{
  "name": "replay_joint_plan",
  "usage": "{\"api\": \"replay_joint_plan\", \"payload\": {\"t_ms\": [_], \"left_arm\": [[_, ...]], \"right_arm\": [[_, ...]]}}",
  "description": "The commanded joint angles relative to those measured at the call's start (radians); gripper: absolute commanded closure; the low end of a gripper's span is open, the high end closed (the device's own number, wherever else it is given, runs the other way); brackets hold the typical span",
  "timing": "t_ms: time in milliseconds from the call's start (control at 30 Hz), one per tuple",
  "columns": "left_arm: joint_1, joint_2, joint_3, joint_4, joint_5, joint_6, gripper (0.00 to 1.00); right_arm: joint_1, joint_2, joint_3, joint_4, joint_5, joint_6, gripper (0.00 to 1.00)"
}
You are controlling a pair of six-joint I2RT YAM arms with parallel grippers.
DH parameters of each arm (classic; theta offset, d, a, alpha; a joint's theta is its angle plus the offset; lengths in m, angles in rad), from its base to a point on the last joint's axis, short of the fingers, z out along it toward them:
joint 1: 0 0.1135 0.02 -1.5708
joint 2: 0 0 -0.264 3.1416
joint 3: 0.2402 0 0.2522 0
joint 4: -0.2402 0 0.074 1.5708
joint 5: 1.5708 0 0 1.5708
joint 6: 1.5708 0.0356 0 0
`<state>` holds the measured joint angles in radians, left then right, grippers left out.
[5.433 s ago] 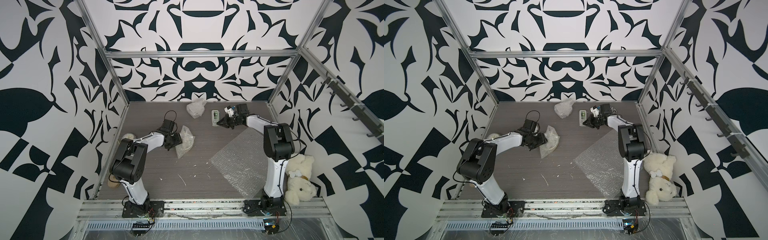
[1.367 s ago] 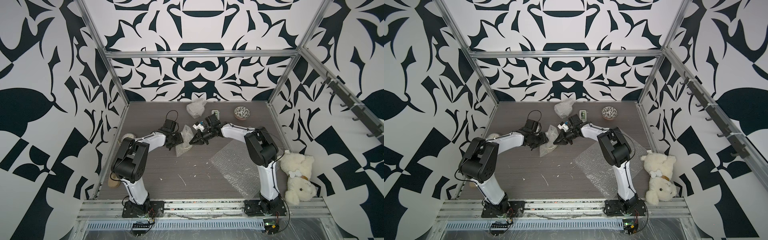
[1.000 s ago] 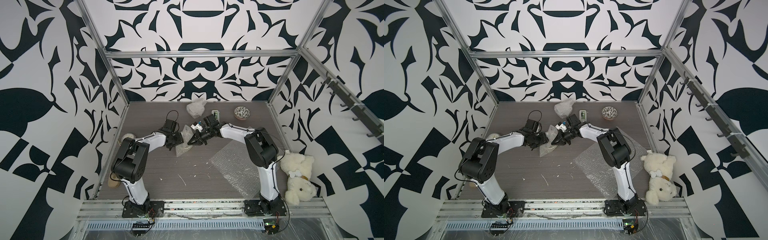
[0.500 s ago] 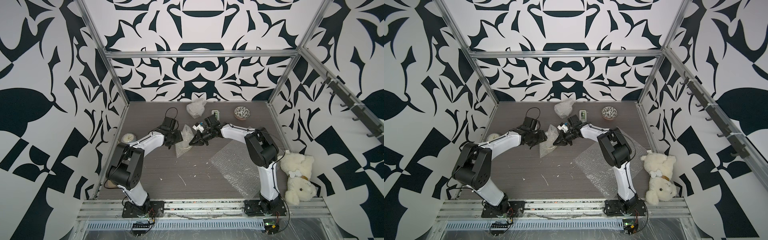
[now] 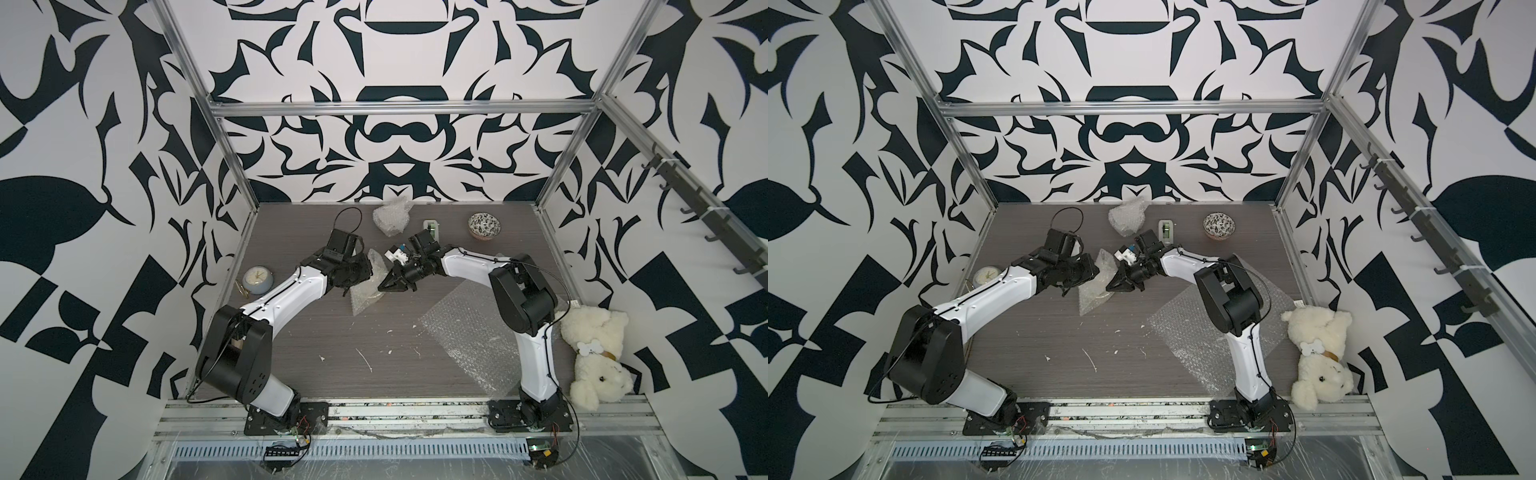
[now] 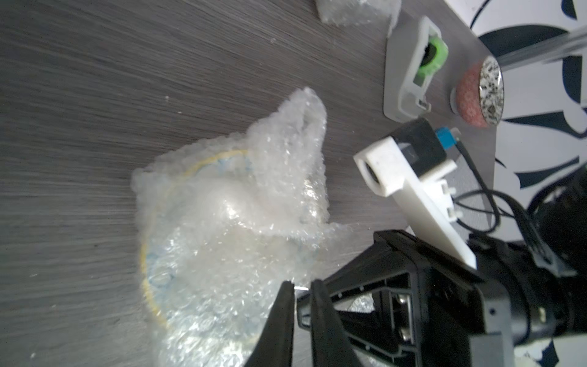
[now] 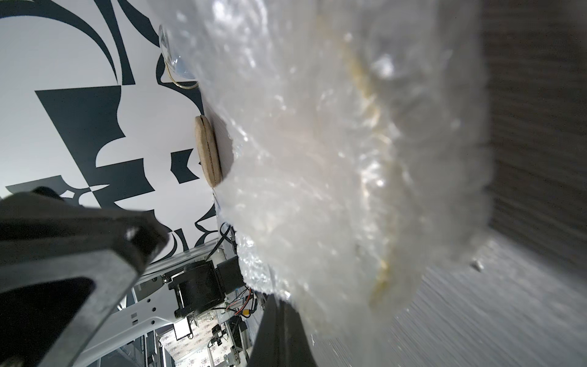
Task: Wrap bowls in bubble wrap
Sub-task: Stick the tape on the bubble wrap.
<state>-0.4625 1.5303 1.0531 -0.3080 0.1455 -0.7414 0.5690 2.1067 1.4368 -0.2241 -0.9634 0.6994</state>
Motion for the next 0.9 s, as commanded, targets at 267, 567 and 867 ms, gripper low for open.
{"api": "replay_joint_plan", "payload": {"t_ms": [267,567,867], "left_arm": [[-0.003,0.039,-0.056,0.087,0.078,-0.062,0.94],[-0.002,0.139,-0.078,0.157,0.096,-0.072,0.94],[-0.001,0.188,-0.128,0.194,0.092,-0.076,0.95]], "right_arm": [[-0.002,-0.013,-0.013,0.004,0.003,-0.007,1.00],[-0.004,-0.013,-0.013,0.005,0.006,-0.007,1.00],[-0.004,-0.003,-0.011,0.015,0.008,0.000,1.00]]}}
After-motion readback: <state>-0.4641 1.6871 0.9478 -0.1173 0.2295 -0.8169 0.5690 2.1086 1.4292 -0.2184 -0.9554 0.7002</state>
